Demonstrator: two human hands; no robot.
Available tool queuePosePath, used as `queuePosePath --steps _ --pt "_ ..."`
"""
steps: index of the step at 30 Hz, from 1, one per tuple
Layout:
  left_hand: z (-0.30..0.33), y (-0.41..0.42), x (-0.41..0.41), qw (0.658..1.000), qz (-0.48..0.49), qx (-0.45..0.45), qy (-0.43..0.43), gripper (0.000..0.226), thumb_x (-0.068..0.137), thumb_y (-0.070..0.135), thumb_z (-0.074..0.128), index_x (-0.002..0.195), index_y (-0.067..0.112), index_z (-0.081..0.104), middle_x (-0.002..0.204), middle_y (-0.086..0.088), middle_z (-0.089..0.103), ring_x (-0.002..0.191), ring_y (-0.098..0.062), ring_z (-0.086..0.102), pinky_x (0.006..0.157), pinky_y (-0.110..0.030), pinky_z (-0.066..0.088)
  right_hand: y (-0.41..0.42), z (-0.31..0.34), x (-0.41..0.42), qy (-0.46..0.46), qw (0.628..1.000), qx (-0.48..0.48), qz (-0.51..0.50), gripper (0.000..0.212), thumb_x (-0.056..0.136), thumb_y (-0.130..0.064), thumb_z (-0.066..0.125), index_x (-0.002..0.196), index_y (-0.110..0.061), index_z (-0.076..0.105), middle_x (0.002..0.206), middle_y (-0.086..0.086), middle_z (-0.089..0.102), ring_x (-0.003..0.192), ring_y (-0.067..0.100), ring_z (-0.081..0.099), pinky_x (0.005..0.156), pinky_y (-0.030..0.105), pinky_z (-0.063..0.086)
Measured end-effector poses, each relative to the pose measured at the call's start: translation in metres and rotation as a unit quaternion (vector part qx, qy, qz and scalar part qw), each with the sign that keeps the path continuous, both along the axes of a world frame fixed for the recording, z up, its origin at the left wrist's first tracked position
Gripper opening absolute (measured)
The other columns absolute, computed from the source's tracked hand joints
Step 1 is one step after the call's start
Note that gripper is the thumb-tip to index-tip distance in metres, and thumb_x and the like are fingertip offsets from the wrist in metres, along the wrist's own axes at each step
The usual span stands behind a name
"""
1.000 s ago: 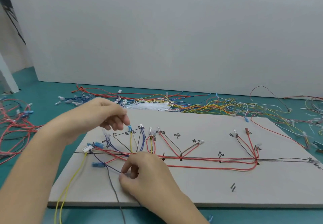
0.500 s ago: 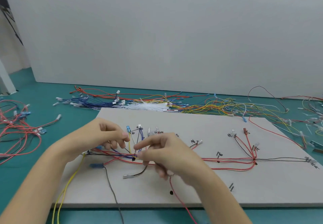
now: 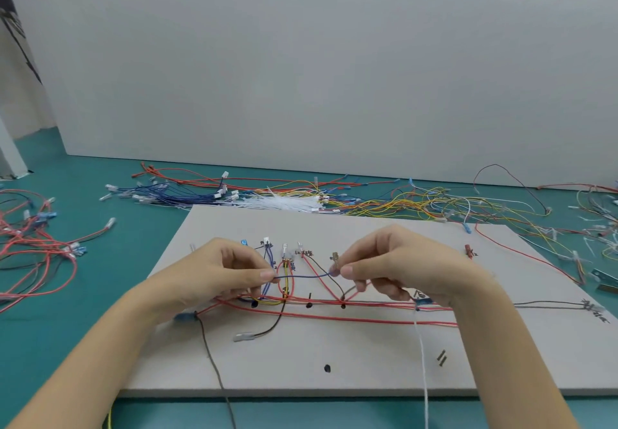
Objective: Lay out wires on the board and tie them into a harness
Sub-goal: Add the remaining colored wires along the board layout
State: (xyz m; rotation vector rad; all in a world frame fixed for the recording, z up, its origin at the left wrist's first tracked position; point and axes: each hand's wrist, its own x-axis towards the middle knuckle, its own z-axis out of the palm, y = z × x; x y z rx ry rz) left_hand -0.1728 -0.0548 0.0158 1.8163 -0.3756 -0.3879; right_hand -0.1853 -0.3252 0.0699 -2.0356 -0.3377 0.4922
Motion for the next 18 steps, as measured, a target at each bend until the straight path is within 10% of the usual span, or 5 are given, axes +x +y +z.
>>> queuePosePath --steps 7,18 --pt "-0.008 -0.004 0.002 0.998 0.034 0.023 -0.052 0.026 0.065 0.041 0.077 0.075 0.017 0.079 0.07 -0.003 0.072 0.063 -0.01 0.062 0.06 -0.02 0.05 -0.03 -0.002 0.002 0.047 0.987 0.151 -0.01 0.025 0.081 -0.018 0.066 0.102 -0.008 0.076 0.061 -0.001 0.052 0.041 0.007 0.041 0.039 0.017 0.039" --pt "-0.013 -0.006 0.004 0.994 0.058 0.01 -0.089 0.019 0.065 0.037 0.077 0.076 0.022 0.079 0.075 -0.004 0.074 0.066 -0.009 0.065 0.063 -0.02 0.053 -0.021 -0.022 0.015 0.171 0.839 0.503 -0.117 0.023 0.072 -0.007 0.069 0.093 -0.002 0.077 0.077 0.008 0.067 0.046 0.005 0.049 0.041 0.013 0.041"
